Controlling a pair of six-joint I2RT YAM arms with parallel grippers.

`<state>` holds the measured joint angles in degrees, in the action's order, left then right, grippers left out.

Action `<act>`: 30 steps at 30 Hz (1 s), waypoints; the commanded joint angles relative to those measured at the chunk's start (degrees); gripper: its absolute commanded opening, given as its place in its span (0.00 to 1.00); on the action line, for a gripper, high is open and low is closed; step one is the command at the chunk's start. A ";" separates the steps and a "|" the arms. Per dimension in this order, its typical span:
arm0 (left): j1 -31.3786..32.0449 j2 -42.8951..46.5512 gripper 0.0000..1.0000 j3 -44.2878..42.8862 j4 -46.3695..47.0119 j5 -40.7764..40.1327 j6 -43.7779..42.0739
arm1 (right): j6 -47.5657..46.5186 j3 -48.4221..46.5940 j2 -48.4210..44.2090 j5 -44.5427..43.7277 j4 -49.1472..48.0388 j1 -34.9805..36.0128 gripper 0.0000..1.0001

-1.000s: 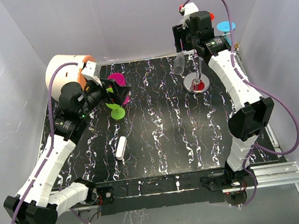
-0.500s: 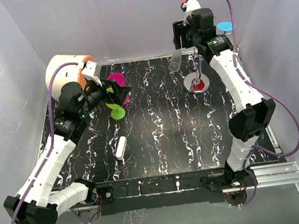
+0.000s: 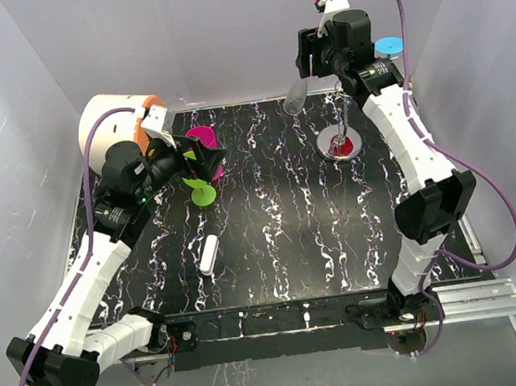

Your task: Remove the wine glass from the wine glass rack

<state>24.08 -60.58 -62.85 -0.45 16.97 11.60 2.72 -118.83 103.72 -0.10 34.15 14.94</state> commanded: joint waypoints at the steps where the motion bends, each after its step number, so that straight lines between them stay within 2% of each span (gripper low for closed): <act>1: 0.01 0.38 0.99 -0.04 1.20 0.39 -0.25 | 1.12 -3.85 0.22 -0.96 -5.22 -0.09 0.52; 11: 0.01 0.46 0.99 -0.08 1.20 0.17 -0.26 | 2.71 -5.49 1.92 -4.85 -6.47 -0.13 0.52; 30: 0.01 0.81 0.99 -0.08 1.15 0.08 -0.26 | 4.22 -7.32 1.45 -13.58 -3.08 -0.09 0.50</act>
<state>24.08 -60.66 -62.85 -0.47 16.97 11.57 6.35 -122.89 106.65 -10.55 32.86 14.94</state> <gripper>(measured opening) 0.986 0.578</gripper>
